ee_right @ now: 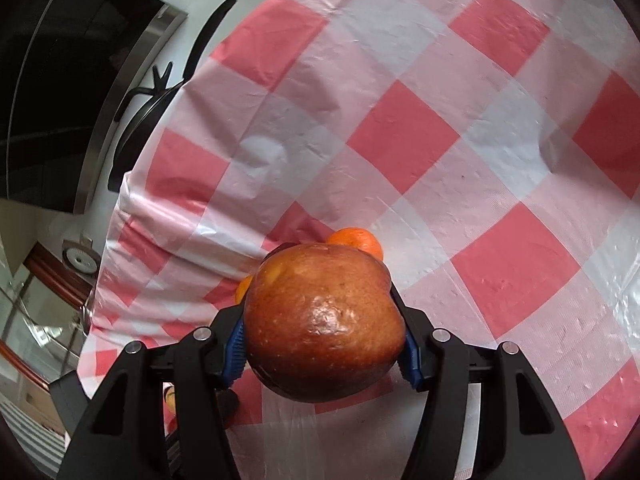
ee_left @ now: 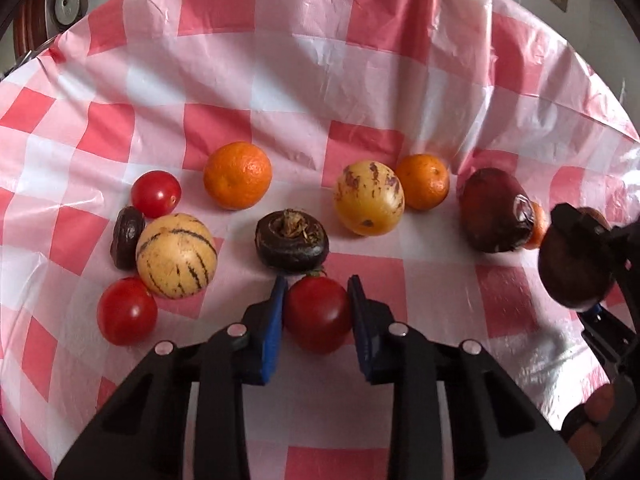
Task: Organize fruits
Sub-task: 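Grasp the red apple with the right tool while the left tool grasps a red tomato, then carry the apple and tomato off the table over the white box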
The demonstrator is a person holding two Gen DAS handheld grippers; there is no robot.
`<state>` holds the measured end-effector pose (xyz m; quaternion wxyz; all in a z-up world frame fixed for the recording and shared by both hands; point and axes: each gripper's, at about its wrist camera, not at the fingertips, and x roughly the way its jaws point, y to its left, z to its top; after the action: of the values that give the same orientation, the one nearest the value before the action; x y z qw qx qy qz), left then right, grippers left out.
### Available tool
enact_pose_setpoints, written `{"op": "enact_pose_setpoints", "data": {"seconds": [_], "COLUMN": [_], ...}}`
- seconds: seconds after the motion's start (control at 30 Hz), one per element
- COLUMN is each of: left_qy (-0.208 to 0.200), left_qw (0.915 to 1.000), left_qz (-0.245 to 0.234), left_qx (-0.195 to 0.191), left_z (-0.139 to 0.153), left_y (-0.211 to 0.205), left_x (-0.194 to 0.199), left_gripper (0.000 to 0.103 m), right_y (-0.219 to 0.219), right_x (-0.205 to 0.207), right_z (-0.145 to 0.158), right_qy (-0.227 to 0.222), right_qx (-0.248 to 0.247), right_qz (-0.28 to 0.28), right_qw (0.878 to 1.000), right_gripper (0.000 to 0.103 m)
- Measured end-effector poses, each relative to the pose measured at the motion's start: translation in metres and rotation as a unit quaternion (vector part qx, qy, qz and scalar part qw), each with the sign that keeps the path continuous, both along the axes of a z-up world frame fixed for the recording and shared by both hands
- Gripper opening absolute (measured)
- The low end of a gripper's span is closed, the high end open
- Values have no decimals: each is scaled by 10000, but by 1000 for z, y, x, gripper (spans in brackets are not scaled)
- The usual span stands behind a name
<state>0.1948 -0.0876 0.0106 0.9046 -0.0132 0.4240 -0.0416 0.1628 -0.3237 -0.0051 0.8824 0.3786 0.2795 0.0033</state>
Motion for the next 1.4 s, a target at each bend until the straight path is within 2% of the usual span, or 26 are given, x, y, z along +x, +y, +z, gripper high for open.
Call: {"op": "enact_pose_setpoints", "data": {"seconds": [0.13,0.3,0.43,0.57,0.67,0.87,1.0,1.1,1.2,1.4], "left_qy": [-552,-1033,-1240,-1150,-1195,-1026,-995,-992,-1092,-1585], "left_qw": [9985,9916,9847,9823,9836,9834,9841,9823,9798,9683], "left_qz": [-5,223,634,826,839,908,980,1082,1174,1383], "left_qx": [10,-747,-1043,-1230,-1059,-1187,-1097,-1163,-1192,-1348], "left_z": [18,33,33,32,33,25,23,22,26,48], "left_y": [11,53,93,114,113,116,117,122,128,153], "left_x": [-36,-111,-158,-157,-151,-146,-146,-146,-154,-206], "left_gripper": [31,31,31,31,31,31,31,31,31,31], "right_y": [3,-2,0,4,7,8,17,29,49,86], "right_x": [0,-3,-4,-3,-2,-8,-17,-34,-68,-135], "right_z": [3,1,2,5,6,11,14,11,11,17], "right_qy": [-44,-82,-124,-148,-177,-422,-521,-375,-334,-335], "right_qx": [-69,-55,-116,-220,-286,-364,-467,-330,-260,-264], "right_qz": [44,66,81,83,94,50,104,253,509,1069], "right_qw": [10000,9999,9998,9996,9994,9984,9975,9984,9978,9933], "right_gripper": [59,59,59,59,59,59,59,59,59,59]}}
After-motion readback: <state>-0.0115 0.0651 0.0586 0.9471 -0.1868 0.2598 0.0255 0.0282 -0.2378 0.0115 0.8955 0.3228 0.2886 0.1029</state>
